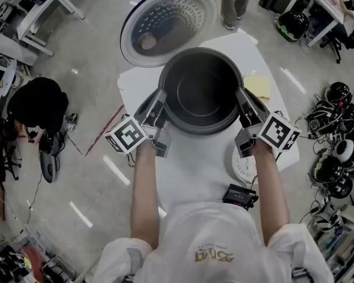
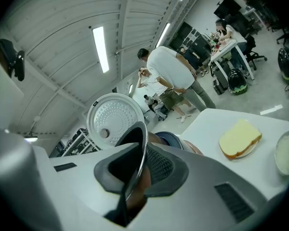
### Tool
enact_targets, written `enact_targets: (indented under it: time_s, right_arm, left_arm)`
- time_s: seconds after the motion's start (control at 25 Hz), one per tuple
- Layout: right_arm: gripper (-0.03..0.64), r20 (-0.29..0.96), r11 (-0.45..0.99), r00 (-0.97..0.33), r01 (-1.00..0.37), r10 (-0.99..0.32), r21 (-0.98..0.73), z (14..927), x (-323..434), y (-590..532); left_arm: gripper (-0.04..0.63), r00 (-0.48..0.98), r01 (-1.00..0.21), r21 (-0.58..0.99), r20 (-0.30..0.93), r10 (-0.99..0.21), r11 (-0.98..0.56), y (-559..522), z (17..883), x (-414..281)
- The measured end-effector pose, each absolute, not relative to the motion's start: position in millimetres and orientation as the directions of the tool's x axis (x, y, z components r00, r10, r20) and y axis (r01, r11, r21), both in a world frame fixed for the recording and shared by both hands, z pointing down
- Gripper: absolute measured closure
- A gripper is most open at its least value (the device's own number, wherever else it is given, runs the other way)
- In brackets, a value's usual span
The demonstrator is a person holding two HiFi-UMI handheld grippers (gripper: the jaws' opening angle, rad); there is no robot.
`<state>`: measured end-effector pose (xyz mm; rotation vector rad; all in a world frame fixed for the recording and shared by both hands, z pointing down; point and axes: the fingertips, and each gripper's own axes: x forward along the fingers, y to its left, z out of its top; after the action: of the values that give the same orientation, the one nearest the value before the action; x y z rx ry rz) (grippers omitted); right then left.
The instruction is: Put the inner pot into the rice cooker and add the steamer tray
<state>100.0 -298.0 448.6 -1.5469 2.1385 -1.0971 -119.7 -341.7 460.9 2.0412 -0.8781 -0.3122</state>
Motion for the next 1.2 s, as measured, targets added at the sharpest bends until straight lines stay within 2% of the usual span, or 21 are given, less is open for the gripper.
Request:
enact_targets:
  time_s: [0.64,1.08,1.12,1.2]
  right_arm:
    - [0.528,0.349,0.167,-0.398,-0.828,-0.849,-0.536,468,106,-306]
    - [0.515,0.402,0.213,-0.381,-0.89,-0.832,-0.404,481,103,-312]
    - [0.511,0.41,0.214,-0.375,-0.897,-0.831,-0.386,482,102,-312]
    - [0.5,0.426,0.209,-0.353,-0.914,-0.833,-0.349,485,100,-313]
  left_arm:
    - [0.508,0.672,-0.681,0.583,0.257,-0.694,-0.443,-350,463,-106]
    - [0.483,0.591,-0.806,0.378,0.457,-0.665,-0.456,-351,497,-106]
    - [0.484,0.573,-0.819,0.353,0.464,-0.675,-0.452,-352,497,-109]
    - [0.527,0.535,-0.845,0.286,0.48,-0.696,-0.452,-355,497,-115]
